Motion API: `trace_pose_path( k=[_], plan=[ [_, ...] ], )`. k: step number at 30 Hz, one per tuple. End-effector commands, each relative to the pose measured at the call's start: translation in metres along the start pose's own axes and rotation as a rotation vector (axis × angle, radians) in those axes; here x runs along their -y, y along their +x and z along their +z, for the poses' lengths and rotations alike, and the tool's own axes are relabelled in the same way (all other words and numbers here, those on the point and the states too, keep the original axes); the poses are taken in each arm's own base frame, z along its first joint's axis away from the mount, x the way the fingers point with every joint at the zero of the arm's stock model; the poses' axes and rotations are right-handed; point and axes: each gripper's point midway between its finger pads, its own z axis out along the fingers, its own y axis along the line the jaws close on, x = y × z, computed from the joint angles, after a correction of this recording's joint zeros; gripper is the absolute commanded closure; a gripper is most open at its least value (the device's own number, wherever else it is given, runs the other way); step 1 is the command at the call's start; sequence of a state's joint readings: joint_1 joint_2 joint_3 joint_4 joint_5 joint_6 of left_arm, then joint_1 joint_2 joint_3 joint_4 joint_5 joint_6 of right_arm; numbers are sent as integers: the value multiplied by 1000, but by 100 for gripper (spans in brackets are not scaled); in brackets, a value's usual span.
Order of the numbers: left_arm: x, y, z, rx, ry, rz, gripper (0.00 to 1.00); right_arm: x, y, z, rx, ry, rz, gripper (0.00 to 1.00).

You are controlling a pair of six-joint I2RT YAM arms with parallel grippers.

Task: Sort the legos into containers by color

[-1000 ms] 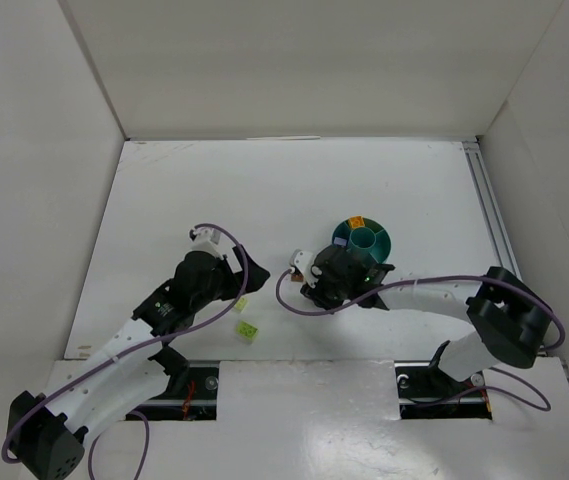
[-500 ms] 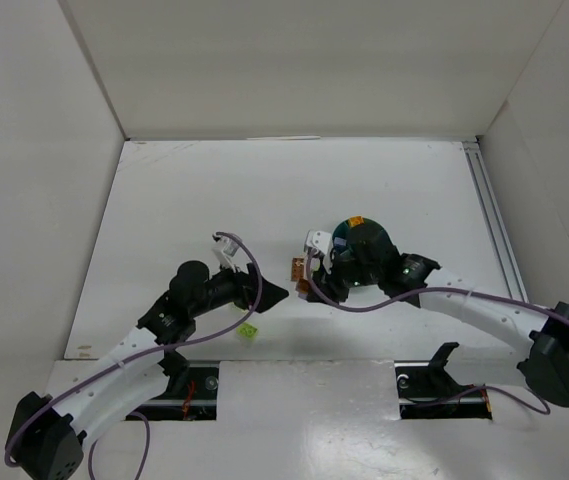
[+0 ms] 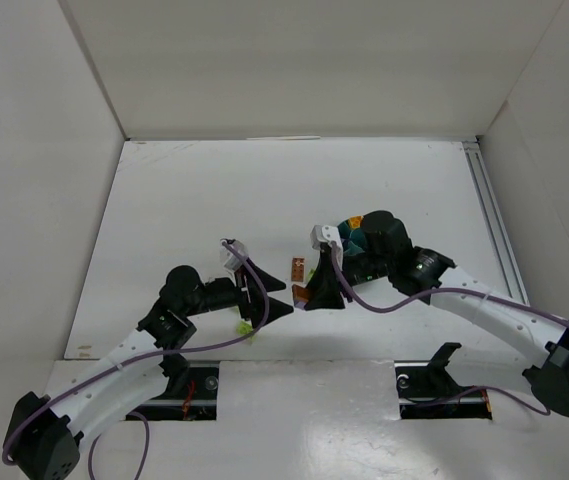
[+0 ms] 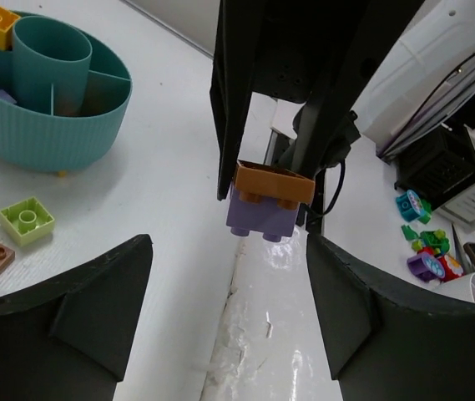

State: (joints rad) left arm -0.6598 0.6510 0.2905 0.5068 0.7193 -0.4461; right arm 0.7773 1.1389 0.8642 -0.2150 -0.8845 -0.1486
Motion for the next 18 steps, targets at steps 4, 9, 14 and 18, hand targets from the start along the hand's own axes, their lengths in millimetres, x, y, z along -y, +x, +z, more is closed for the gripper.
trace_pose_path(
  k=[4, 9, 14, 18],
  plan=[
    [25, -22, 0, 55, 121, 143, 33, -9, -37, -3, 82, -57, -68, 77],
    [27, -30, 3, 69, 129, 143, 35, -5, -44, 0, 98, -56, -79, 77],
    [27, -35, 8, 74, 132, 146, 38, 0, -47, 3, 105, -46, -79, 77],
    [27, -38, 9, 86, 127, 143, 47, -3, -54, 4, 119, -53, -103, 77]
  ],
)
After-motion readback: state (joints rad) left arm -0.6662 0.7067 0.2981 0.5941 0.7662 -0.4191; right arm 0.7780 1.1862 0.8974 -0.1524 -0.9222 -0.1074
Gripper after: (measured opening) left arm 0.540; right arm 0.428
